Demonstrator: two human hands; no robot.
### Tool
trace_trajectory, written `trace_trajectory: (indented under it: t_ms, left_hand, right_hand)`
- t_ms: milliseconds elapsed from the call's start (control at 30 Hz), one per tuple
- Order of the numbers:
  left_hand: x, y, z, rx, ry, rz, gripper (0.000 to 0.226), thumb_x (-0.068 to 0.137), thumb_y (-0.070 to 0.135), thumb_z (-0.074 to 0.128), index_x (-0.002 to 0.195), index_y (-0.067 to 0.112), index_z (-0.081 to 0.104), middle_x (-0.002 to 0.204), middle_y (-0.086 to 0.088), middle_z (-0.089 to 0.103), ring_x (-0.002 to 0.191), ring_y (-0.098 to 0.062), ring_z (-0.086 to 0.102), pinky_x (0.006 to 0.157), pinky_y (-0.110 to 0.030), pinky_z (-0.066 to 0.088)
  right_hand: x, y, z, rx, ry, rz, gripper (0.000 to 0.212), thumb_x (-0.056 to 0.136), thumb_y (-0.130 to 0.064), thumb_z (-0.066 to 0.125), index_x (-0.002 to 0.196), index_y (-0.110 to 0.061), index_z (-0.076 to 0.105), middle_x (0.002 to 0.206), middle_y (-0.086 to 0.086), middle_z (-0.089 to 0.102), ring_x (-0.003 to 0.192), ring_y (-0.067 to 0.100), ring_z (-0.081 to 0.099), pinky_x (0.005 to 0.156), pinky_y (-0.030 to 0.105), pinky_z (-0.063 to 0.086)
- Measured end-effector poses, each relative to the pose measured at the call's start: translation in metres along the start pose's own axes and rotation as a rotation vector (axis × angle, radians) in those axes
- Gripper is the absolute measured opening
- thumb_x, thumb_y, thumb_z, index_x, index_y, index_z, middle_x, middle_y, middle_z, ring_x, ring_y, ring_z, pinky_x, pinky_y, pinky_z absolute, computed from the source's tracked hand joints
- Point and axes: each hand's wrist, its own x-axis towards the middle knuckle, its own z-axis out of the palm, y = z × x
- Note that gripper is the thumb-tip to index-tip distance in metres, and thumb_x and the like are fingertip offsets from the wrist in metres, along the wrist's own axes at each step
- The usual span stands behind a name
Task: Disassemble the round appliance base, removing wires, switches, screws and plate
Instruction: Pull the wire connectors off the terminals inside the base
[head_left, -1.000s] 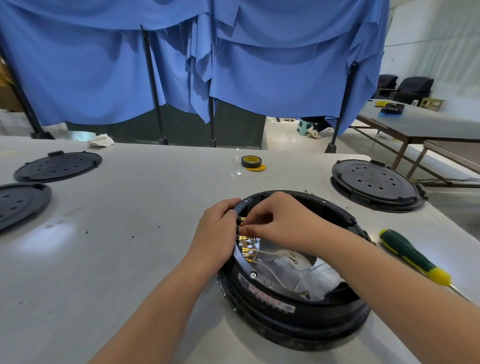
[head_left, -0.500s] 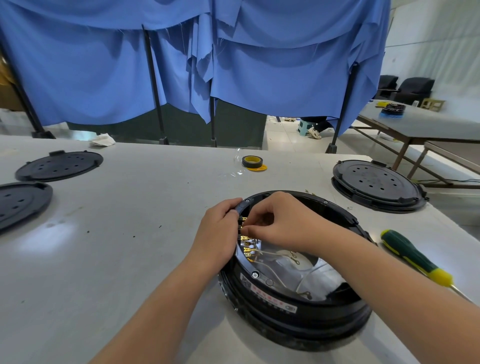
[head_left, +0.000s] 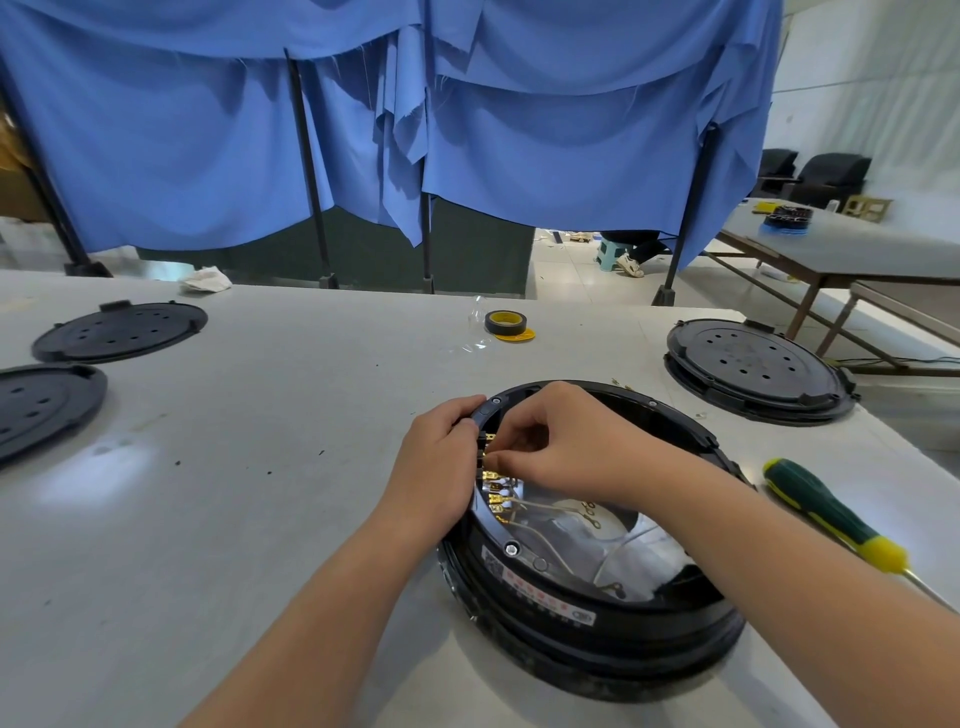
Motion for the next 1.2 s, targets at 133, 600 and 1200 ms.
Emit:
trace_trajectory:
  t_ms: [133,600,1200]
  left_hand:
    - [0.001,-0.001,0.0,0.005,-0.004,0.003,0.049,0.09,0.002,0.042,0.074,0.043,0.064,0.074,0.029,0.067,0.081,0.01,0.062,0.067,-0.009,0.045]
    - [0.0,0.0,0.001,-0.002,0.01,-0.036,0.039,0.09,0.001,0.042,0.096,0.028,0.07,0.093,0.015,0.069,0.094,-0.004,0.063,0.079,-0.017,0.047]
    - [-0.002,0.0,0.001,0.036,0.037,-0.122,0.035,0.093,0.007,0.042,0.117,0.019,0.066,0.111,0.005,0.067,0.104,-0.011,0.06,0.088,-0.023,0.045]
  right_hand:
    - [0.0,0.0,0.0,0.001,0.0,-0.004,0.009,0.081,-0.023,0.069,0.076,-0.021,0.076,0.067,-0.003,0.07,0.061,0.01,0.061,0.063,0.027,0.053]
    - [-0.001,0.006,-0.003,0.027,0.015,0.02,0.008,0.077,-0.021,0.07,0.07,-0.02,0.075,0.063,-0.005,0.069,0.056,0.002,0.057,0.054,0.019,0.047]
    - [0.017,0.031,-0.057,0.157,0.346,0.164,0.002,0.079,-0.028,0.075,0.077,-0.028,0.076,0.067,-0.019,0.071,0.06,-0.007,0.062,0.053,0.004,0.045]
